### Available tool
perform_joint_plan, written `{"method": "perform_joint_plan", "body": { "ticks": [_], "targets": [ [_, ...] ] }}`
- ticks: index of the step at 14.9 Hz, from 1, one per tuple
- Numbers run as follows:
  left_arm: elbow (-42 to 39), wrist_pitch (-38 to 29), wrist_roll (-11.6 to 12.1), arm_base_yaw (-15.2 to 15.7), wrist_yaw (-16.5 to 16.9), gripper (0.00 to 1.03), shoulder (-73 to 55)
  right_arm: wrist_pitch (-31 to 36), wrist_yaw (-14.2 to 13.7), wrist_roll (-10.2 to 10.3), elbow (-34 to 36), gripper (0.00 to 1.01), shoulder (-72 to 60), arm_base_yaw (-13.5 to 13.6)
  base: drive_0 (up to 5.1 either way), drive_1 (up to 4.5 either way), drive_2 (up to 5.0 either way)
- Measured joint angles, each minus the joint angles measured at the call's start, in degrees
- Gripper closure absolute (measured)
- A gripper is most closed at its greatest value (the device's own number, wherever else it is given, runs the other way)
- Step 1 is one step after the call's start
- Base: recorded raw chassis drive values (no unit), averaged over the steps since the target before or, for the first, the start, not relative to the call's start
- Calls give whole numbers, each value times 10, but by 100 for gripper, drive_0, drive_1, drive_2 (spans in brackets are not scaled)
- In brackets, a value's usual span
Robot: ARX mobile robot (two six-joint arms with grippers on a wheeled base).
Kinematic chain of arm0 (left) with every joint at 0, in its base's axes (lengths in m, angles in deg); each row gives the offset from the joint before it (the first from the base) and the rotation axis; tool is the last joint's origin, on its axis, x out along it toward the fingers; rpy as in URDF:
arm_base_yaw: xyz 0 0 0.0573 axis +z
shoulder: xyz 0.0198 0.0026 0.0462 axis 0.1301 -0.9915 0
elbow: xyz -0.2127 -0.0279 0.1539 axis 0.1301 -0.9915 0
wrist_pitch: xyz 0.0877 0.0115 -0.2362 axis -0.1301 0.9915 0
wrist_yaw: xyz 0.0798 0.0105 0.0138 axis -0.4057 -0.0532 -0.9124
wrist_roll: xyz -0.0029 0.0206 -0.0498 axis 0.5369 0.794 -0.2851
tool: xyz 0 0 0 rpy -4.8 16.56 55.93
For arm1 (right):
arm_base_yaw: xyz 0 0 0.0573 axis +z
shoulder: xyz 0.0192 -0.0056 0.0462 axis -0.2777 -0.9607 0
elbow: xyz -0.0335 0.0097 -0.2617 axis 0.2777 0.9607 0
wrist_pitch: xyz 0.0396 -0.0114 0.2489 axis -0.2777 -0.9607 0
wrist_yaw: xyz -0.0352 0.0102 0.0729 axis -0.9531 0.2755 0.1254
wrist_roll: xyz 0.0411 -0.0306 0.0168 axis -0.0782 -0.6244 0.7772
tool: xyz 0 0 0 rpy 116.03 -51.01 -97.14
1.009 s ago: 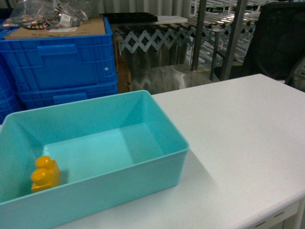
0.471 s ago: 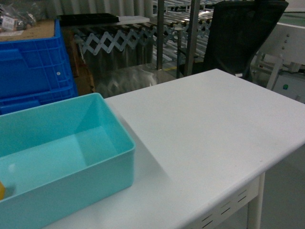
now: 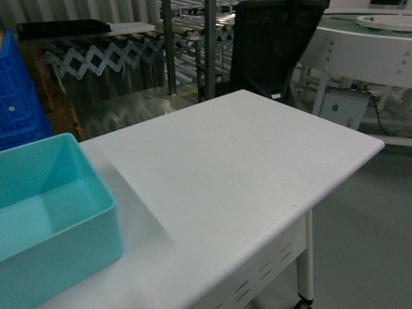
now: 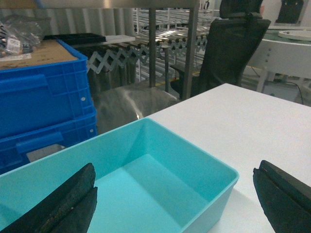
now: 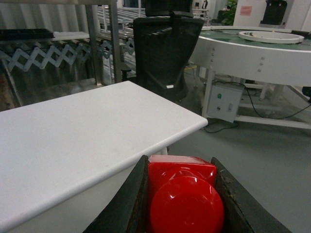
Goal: Pick red block from blue box to shelf
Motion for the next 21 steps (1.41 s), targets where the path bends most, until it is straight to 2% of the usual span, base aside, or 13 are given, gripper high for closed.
{"method": "perform_joint_plan", "body": {
  "ticks": [21],
  "targets": [
    [0, 0, 0, 0, 0, 5, 0, 0, 0, 0, 0, 73, 0, 0, -168, -168, -168]
  ]
}}
